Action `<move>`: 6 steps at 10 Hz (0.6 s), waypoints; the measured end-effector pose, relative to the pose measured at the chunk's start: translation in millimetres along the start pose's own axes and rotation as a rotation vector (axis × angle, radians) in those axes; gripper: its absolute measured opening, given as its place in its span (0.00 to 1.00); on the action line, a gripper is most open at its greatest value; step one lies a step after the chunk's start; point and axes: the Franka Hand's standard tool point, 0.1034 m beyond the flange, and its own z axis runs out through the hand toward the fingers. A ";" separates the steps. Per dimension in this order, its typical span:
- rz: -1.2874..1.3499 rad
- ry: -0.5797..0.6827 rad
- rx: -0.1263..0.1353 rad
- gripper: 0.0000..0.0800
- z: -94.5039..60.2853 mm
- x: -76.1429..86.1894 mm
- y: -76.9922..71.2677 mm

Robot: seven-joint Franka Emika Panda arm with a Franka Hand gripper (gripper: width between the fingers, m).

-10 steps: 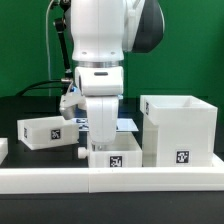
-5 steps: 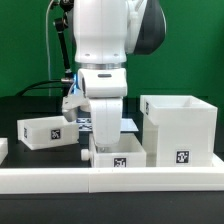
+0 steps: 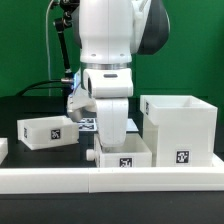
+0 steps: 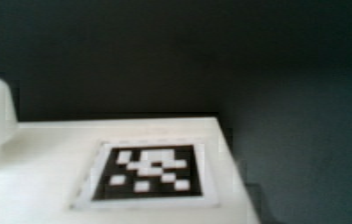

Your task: Assemble drawer

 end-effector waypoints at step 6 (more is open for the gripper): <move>0.001 0.001 -0.016 0.05 1.6 0.4 -0.1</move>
Offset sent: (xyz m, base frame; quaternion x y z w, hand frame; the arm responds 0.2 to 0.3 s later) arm 0.0000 0.0000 0.0000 0.0000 0.0000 0.0000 1.0000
